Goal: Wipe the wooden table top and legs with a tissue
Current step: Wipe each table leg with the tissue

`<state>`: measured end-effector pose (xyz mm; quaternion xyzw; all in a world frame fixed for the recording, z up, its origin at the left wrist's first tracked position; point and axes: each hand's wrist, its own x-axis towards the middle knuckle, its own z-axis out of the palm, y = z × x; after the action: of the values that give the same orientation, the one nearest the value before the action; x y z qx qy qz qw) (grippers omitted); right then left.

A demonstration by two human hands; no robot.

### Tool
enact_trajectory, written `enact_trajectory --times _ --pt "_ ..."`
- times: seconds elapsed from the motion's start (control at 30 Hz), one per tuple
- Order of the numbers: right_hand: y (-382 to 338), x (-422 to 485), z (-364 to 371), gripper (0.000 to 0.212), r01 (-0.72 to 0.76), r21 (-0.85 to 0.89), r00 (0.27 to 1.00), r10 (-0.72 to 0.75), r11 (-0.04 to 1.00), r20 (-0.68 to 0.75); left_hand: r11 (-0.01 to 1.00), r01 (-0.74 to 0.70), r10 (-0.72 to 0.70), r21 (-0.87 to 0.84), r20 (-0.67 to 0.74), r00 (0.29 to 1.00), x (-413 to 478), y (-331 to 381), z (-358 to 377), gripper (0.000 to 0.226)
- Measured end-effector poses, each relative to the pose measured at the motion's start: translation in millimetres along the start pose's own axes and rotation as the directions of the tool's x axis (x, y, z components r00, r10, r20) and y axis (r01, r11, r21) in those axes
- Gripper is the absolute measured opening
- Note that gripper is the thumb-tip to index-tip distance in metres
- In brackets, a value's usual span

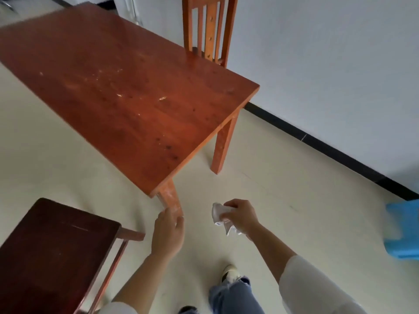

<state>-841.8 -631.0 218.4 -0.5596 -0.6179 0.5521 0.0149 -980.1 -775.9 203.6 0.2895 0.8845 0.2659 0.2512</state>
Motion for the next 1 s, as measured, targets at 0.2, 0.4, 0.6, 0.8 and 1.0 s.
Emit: enact_trajectory --times 0.2,0.4,0.6,0.8,1.0 --pt "43 73 75 0.023 0.008 0.129 1.000 -0.012 0.992 0.027 0.994 0.094 -0.099 -0.051 -0.109 0.989 53 -77 33 0.047" --pt "51 136 134 0.014 0.256 0.281 0.966 -0.250 0.925 -0.058 0.955 0.059 -0.131 -0.291 -0.236 0.963 100 -112 63 0.057" --pt "29 157 164 0.016 0.602 0.399 0.793 -0.575 0.691 -0.201 0.748 -0.240 0.074 -0.618 -0.282 0.957 143 -117 61 0.056" --pt "-3 161 191 0.012 0.913 0.314 0.386 -0.801 0.261 -0.457 0.624 -0.404 0.165 -0.669 -0.392 0.905 162 -138 79 0.025" --pt "34 195 230 0.018 0.987 0.037 0.154 -0.867 0.155 -0.474 0.608 -0.526 0.283 -0.595 -0.457 0.843 171 -152 81 0.047"
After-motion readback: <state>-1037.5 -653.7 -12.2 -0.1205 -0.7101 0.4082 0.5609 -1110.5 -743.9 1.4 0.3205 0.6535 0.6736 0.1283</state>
